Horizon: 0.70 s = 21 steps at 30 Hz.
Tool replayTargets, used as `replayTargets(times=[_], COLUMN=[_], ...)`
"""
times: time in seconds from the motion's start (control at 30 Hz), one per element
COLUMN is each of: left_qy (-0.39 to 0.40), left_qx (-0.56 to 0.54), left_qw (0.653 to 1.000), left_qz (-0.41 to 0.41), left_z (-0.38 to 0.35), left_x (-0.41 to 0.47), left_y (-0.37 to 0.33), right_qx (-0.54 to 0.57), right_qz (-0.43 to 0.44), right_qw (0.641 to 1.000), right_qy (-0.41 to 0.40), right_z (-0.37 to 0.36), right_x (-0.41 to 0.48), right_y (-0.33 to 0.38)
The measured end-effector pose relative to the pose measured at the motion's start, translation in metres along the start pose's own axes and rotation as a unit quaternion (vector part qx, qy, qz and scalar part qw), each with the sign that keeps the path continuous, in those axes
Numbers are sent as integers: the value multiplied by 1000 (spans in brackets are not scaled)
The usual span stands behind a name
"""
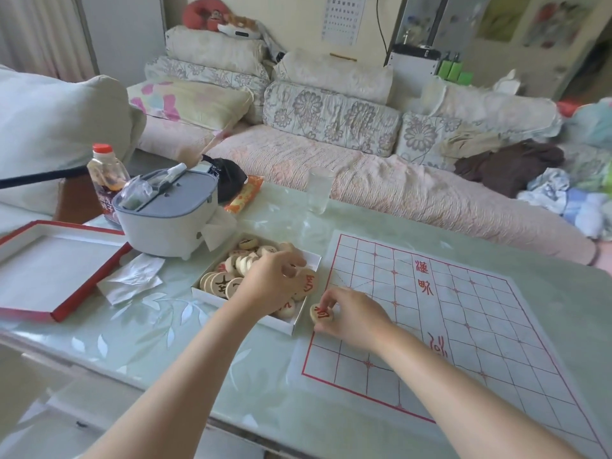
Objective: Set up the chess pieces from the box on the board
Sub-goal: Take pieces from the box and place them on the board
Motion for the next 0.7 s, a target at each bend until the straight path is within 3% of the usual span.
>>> replayTargets(times=[0.2, 0.37, 0.7], left_qy=[-9, 34, 33], left_qx=[-118, -194, -190], left_qw=[992, 977, 979], left_qz=[46, 76, 64], left_z=[-2, -4, 3], left_x=[1, -9, -34], left_y=[-2, -1, 0], right_qx=[13, 178, 209], right_qz=[-10, 23, 61], right_qw=[1000, 976, 967], right_qy=[6, -124, -134], right_z=[-1, 16, 14], right_x=[-3, -11, -37], right_y=[1, 11, 34])
Point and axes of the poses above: each hand's wrist, its own x-axis towards the middle knuckle, its own z-axis out of the back of the hand, y = z × x, the point moved 1 cm from there along x, towards the middle knuckle, and after that the axes turned 3 degrees about -y, right-handed, at the moved point
